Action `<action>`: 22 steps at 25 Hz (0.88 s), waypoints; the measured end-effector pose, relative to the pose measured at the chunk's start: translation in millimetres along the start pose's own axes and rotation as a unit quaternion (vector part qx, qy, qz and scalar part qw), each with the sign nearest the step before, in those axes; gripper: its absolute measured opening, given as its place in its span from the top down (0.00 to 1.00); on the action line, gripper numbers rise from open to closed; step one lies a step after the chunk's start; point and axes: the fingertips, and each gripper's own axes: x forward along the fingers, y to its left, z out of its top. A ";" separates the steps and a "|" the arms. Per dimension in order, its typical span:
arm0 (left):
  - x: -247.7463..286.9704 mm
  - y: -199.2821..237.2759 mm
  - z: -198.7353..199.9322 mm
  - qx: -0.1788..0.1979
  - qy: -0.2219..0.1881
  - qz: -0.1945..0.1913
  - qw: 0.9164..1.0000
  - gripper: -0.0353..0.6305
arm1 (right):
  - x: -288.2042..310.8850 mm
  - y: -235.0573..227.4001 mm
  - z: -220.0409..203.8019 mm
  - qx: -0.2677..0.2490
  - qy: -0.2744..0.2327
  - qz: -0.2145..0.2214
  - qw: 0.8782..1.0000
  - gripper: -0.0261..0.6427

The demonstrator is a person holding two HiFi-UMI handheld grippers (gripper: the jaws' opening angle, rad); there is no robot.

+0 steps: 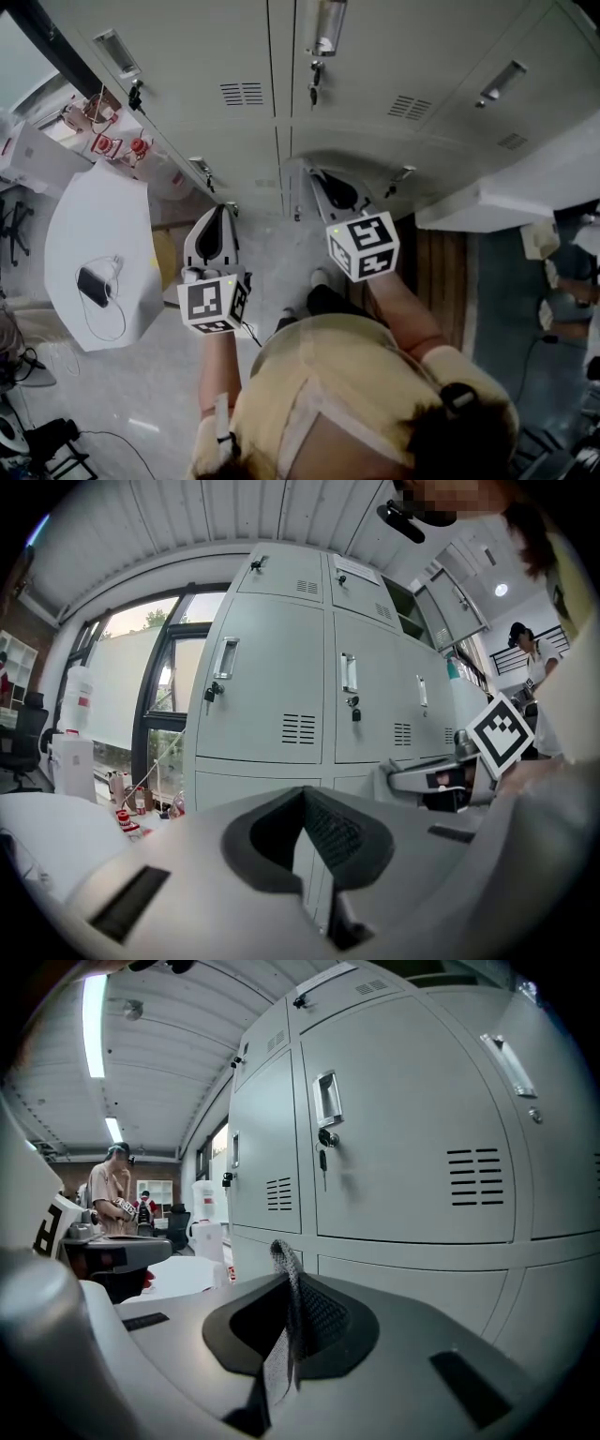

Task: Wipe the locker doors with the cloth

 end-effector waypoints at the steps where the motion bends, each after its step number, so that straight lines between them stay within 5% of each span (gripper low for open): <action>1: 4.2 -0.5 -0.5 -0.001 0.001 0.002 1.000 0.94 | 4.4 -3.6 0.4 -0.002 0.001 0.002 1.000 0.94; 22: 74.5 -3.5 -6.0 -0.037 0.004 0.007 0.999 0.94 | 73.5 -41.8 -1.3 -0.013 0.006 0.003 1.000 0.94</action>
